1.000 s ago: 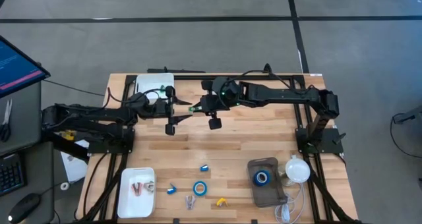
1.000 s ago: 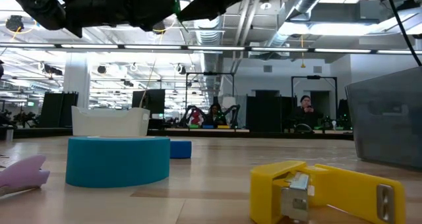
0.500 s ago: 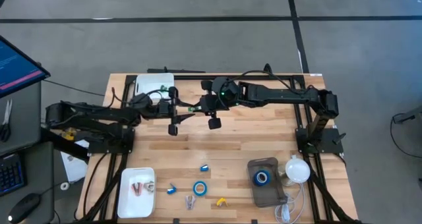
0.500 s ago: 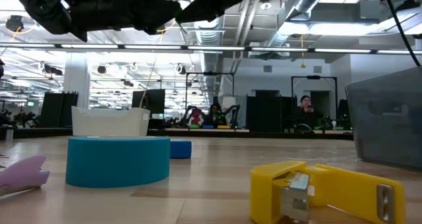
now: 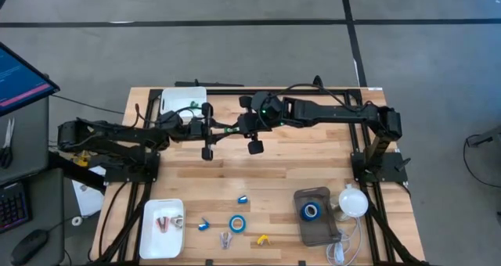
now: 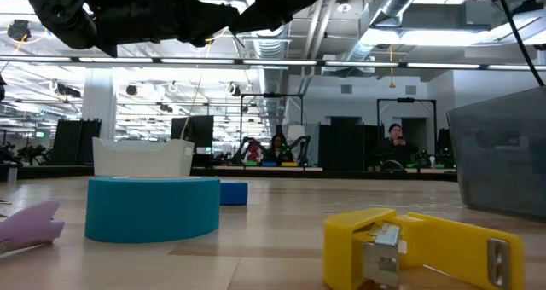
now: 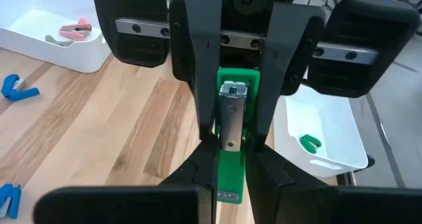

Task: Pick and place Stapler, Stapler remover, tape
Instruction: Put the green stapler into the top white bin

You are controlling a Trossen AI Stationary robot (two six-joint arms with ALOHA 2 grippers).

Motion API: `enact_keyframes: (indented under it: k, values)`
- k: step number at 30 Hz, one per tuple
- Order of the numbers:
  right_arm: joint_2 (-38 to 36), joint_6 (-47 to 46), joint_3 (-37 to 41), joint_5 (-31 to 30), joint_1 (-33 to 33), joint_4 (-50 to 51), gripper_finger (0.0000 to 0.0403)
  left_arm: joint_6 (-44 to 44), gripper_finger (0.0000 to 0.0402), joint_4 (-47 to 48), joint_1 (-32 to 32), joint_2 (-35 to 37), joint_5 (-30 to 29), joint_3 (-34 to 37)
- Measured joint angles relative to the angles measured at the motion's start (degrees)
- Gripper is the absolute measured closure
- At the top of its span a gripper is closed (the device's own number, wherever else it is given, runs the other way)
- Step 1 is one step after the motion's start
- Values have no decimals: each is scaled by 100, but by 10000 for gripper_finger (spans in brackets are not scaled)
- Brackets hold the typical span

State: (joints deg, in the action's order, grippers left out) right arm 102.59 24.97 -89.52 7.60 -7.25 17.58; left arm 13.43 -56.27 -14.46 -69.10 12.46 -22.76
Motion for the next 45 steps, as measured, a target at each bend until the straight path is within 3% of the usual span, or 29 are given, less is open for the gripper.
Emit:
enact_keyframes:
  k: [11, 14, 20, 26, 31, 38, 45]
  values:
    - [0, -71, 0, -19, -4, 17, 361, -35, 353, 2, -59, 0, 16, 0]
    - [-9, -76, -2, -133, 1, 51, 323, -70, 353, 2, -61, 0, 6, 0]
    - [-314, 66, 0, -970, 7, 757, 240, -73, 353, 25, -140, 0, 5, 4]
    - [-843, -14, -4, -1304, 5, 1727, 211, -46, 353, 48, -540, 0, 3, 4]
    - [-1233, -257, -4, -1570, -75, 2521, 215, -123, 353, 95, -1059, 2, 3, 4]
    - [-1570, -1051, -4, -1812, -296, 3713, 251, -562, 353, 141, -2131, 2, -4, 4]
    - [-1561, -1289, -2, -1821, -343, 4113, 286, -902, 353, 896, -3208, 9, -473, 4]
